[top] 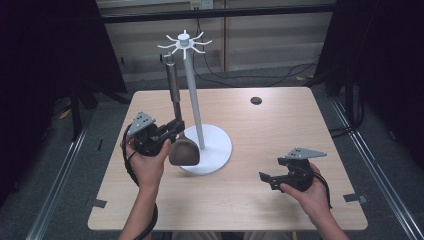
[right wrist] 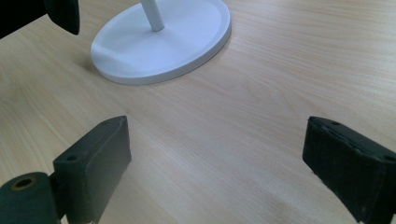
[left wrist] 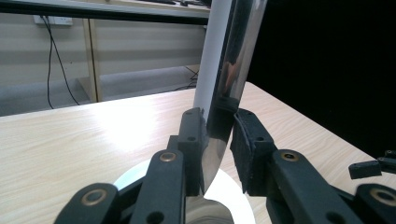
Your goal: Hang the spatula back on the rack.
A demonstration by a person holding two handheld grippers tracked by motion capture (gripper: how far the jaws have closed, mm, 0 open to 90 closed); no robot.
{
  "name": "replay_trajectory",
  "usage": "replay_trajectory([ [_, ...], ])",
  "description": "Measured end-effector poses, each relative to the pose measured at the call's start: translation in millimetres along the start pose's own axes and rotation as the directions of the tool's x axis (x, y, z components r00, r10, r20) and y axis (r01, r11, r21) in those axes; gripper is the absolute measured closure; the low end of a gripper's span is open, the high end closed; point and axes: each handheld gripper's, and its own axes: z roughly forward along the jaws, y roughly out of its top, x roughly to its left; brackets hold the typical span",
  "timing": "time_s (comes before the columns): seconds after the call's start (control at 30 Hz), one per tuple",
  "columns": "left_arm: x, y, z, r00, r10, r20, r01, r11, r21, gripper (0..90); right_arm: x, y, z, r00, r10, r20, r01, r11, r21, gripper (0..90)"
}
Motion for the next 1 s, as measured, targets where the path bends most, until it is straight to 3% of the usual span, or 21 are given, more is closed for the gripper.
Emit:
replay_trajectory([
  [0.47, 4.2, -1.0, -1.0, 0.9998, 0.001, -0.019, -0.001, 1.0000, 0.004, 69.3, -1.1, -0.7, 0.2, 1.0000, 0.001, -0.003, -0.001, 1.000, 0.002, 7.4],
  [0.77, 6.9, -3.3, -3.4, 0.9993, 0.008, -0.036, -0.009, 1.0000, -0.001, 61.0, -0.4, -0.7, 0.0, 1.0000, -0.004, -0.002, 0.004, 1.000, 0.001, 7.4],
  [1.0, 5.0, -8.0, -5.5, 0.9983, 0.028, -0.051, -0.028, 0.9996, 0.003, 48.0, -0.2, -0.3, -0.9, 1.0000, 0.000, -0.002, 0.000, 1.000, 0.000, 7.4],
])
